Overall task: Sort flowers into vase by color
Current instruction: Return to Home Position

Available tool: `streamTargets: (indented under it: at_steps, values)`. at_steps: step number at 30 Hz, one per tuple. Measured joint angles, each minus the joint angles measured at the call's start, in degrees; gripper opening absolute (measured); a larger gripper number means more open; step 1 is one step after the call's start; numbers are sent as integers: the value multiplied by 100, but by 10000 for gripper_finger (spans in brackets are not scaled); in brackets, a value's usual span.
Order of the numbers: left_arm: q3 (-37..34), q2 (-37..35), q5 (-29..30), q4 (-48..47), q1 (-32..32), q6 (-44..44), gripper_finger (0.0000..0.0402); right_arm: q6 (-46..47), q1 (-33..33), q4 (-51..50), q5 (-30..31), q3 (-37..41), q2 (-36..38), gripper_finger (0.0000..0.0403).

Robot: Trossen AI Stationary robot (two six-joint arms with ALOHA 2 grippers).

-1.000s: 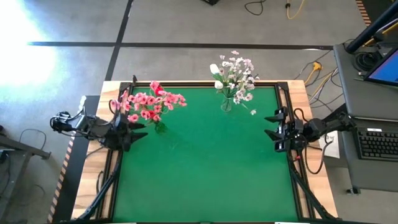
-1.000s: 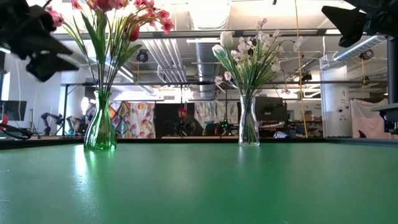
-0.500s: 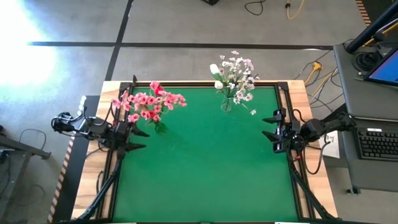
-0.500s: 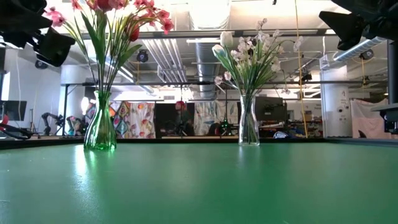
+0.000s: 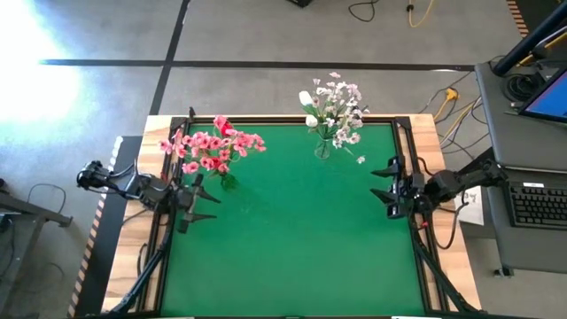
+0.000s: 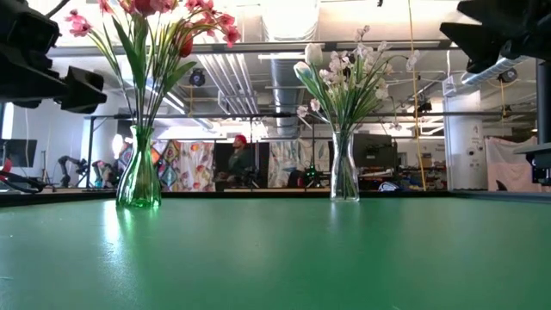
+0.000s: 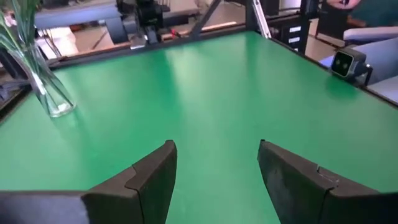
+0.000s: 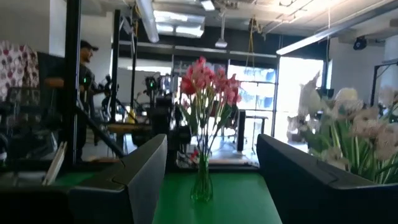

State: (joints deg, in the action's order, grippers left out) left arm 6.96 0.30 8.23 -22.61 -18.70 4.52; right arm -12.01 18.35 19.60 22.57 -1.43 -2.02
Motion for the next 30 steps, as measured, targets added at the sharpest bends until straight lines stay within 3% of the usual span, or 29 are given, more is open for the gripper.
streamTargets:
  at_steps: [30]
  values:
    - [29,118,-24,-62,-2,100,213,-52,2,-313,0,-2,-7,242]
